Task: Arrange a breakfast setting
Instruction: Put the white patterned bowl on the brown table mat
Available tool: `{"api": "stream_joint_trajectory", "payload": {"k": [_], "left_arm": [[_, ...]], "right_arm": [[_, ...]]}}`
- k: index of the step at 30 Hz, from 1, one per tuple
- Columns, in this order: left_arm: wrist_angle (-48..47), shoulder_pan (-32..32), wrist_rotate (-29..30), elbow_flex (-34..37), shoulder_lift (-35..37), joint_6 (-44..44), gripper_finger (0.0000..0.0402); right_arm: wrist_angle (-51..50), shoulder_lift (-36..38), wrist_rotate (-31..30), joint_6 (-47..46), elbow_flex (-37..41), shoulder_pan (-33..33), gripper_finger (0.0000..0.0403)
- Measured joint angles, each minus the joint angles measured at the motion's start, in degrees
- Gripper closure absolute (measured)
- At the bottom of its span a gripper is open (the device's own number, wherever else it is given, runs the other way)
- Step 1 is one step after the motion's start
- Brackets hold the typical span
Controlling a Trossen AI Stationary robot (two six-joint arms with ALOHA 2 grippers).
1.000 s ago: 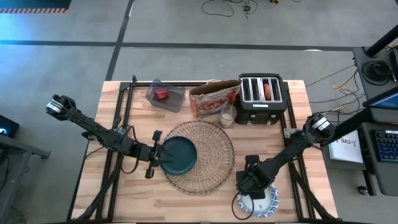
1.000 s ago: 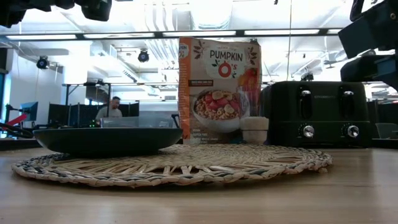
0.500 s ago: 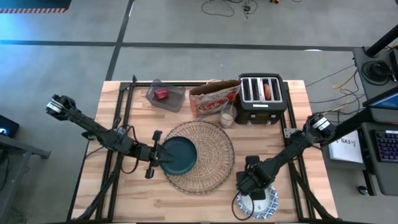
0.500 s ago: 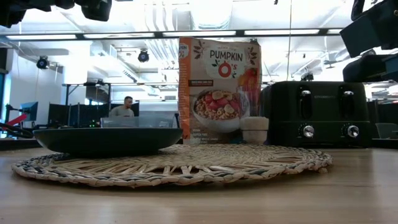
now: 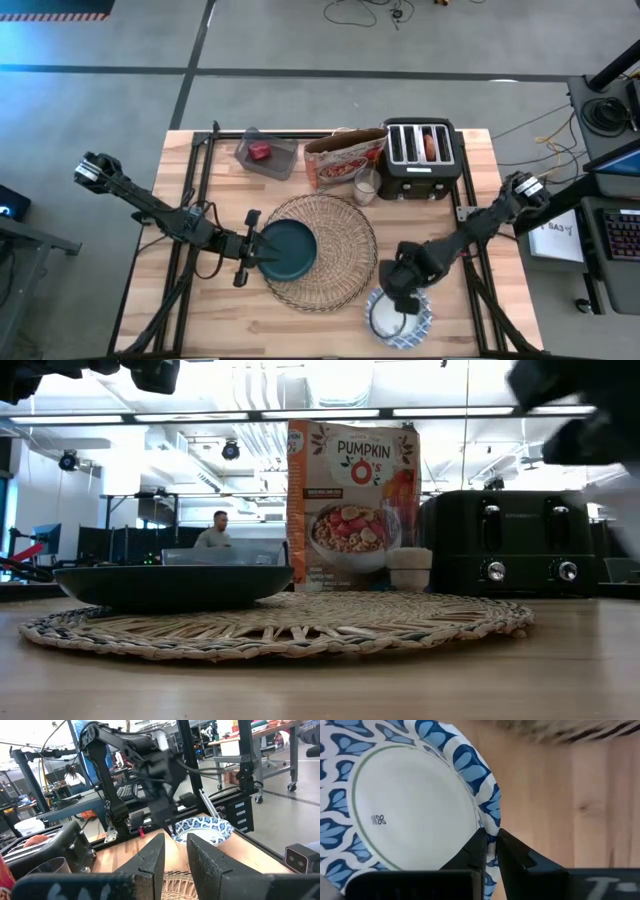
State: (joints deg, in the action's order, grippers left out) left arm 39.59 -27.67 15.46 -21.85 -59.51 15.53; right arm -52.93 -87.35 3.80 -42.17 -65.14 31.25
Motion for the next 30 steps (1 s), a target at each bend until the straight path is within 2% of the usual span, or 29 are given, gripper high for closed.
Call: {"api": "stream_joint_trajectory", "payload": {"k": [5, 11, 19, 30], "left_arm": [[-0.02, -0.01, 0.00, 0.00, 0.00, -0.46, 0.0335], [-0.62, -0.05, -0.07, 0.00, 0.00, -0.71, 0.0335], [-1.68, -0.09, -2.48, 0.00, 0.03, -1.51, 0.0335], [-2.27, -0.09, -6.21, 0.00, 1.25, -3.26, 0.0335]], "right_arm": [[2.46, 3.25, -5.22, -8.51, 0.00, -5.77, 0.0376], [2.90, 4.53, -7.01, -13.75, 0.00, -13.05, 0.0376], [4.57, 1.95, -6.97, -13.23, 0.04, -20.30, 0.0376], [6.76, -1.83, -6.96, -7.55, 0.04, -27.36, 0.0375]]}}
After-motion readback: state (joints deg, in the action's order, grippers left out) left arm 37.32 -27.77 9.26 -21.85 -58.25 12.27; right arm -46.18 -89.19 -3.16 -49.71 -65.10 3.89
